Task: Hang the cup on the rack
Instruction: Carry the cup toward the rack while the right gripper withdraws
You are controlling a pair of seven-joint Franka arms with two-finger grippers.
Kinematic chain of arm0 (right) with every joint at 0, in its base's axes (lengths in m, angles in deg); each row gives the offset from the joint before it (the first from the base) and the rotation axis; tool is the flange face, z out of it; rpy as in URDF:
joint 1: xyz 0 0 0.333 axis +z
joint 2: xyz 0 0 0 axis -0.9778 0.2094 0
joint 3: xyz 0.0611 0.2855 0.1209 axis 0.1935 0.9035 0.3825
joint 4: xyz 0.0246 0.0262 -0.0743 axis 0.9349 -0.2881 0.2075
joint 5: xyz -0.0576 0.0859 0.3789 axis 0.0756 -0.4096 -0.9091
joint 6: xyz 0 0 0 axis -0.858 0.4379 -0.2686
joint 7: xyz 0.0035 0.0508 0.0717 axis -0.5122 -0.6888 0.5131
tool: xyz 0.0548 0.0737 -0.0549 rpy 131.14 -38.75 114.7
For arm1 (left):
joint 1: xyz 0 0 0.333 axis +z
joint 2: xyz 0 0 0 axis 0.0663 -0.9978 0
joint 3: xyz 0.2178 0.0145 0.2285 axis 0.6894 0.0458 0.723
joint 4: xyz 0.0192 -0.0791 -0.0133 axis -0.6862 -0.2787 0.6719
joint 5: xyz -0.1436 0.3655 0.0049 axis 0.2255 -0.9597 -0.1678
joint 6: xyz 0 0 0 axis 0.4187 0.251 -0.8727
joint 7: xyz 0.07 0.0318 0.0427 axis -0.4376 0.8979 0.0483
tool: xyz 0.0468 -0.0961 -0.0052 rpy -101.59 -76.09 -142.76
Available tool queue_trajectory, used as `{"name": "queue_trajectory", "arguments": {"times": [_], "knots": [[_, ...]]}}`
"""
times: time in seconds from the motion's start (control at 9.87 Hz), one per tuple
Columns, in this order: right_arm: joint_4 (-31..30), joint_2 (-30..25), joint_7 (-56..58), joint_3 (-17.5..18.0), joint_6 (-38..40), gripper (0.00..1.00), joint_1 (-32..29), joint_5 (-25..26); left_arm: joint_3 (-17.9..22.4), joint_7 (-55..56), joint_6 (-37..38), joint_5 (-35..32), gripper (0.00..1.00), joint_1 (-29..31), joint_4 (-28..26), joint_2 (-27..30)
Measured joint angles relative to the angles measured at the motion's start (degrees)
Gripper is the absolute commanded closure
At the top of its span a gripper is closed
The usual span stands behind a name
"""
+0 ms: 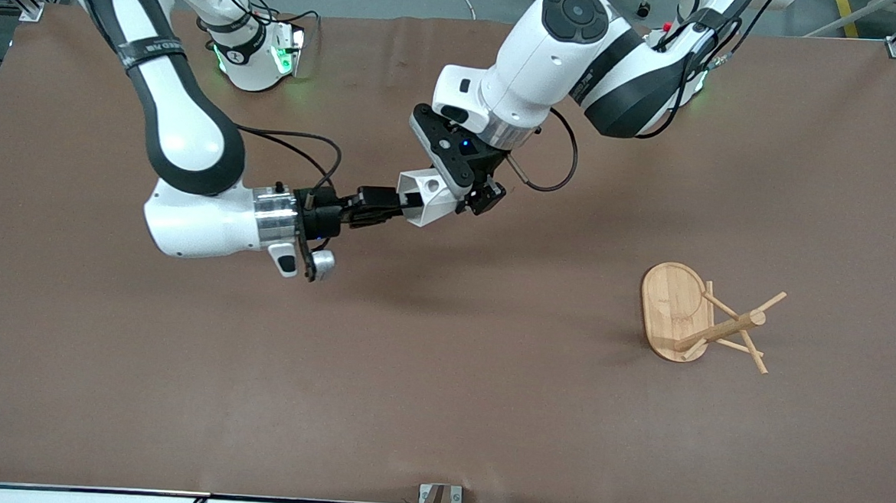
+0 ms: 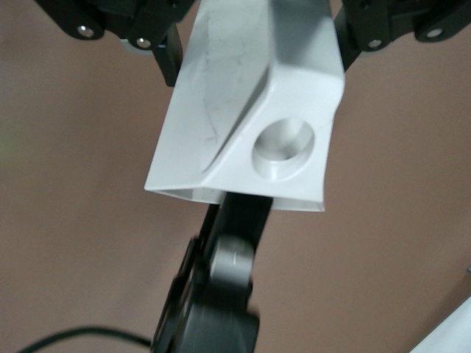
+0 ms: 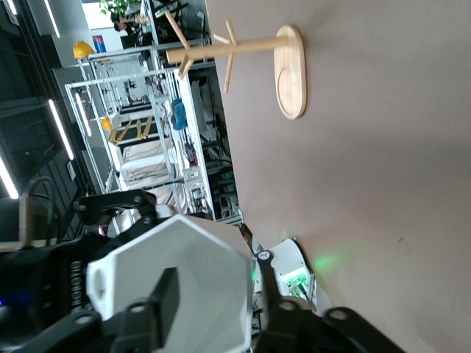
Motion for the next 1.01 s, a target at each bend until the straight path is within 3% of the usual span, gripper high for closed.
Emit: {"name": "queue_trajectory", "arguments": {"times": [0.2,0.71,1.01], "knots": [[0.33,-0.71,-1.97,-1.77,0.17,0.00,-3.05,8.57,0.29,0.23,-0.08,0.00,1.00,0.23,0.02,-0.20],[1.02,-2.77,-2.32,-16.60,0.54,0.00,-4.21,35.05,2.22,8.76,4.42,-0.84,1.00,4.16,0.02,-0.39],[2.77,-3.08,-2.17,-18.67,-0.91,0.00,-4.43,58.69,2.14,17.12,11.77,-1.66,1.00,7.81,1.27,0.38]]}}
